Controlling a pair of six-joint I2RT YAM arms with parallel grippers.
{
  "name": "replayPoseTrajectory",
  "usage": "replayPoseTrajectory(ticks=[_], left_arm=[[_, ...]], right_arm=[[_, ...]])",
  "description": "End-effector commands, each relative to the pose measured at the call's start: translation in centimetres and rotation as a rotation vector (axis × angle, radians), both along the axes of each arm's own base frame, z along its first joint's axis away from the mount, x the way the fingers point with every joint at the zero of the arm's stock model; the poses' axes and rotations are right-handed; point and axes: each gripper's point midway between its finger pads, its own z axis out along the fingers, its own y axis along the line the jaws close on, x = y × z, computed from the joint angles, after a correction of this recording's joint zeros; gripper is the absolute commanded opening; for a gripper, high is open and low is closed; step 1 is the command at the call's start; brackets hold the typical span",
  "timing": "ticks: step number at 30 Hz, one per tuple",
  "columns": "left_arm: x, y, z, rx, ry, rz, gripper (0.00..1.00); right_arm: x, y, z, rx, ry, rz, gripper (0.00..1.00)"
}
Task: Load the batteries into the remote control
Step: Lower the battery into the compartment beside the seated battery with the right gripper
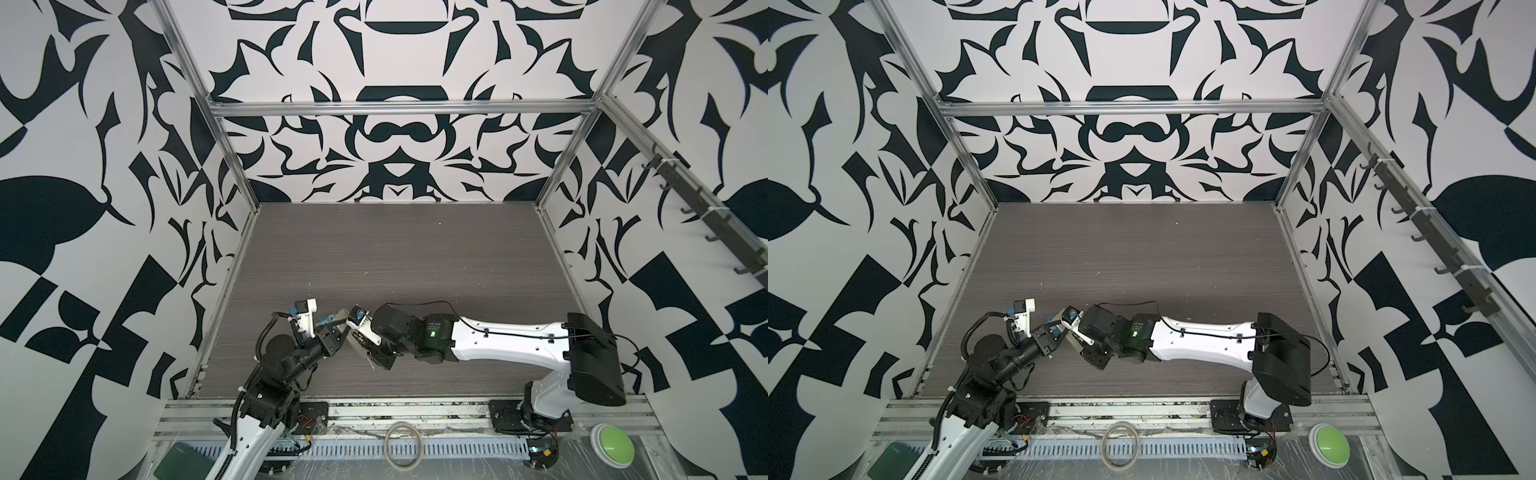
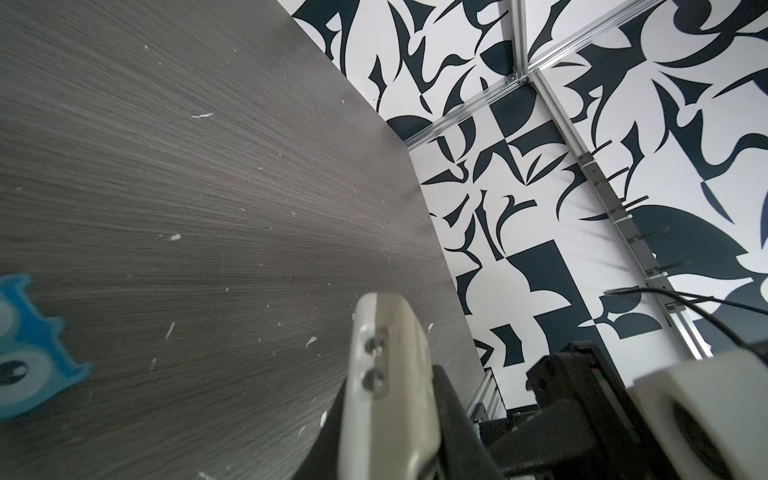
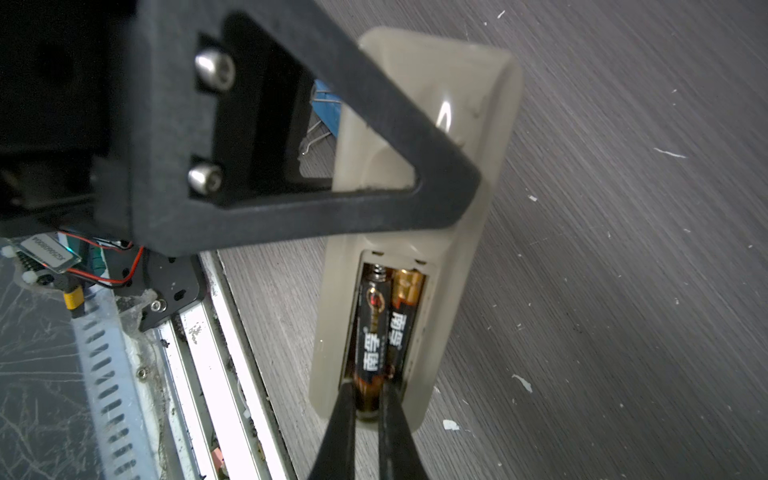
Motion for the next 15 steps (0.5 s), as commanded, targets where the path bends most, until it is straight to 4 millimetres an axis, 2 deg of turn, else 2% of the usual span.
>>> replayPoseTrajectory(ticks=[1, 15], left_arm=[[-0.37, -0.31, -0.34, -0.037, 0.023, -0.021, 0.00], [-0.43, -0.38, -0.22, -0.044, 0.024, -0.027, 0.00]], right_arm=[[-0.26, 1.35, 1.14, 0.036, -0.001, 0.011, 0.09], [-0.07, 1.48, 1.15, 0.033, -0.006, 0.005, 0.14]])
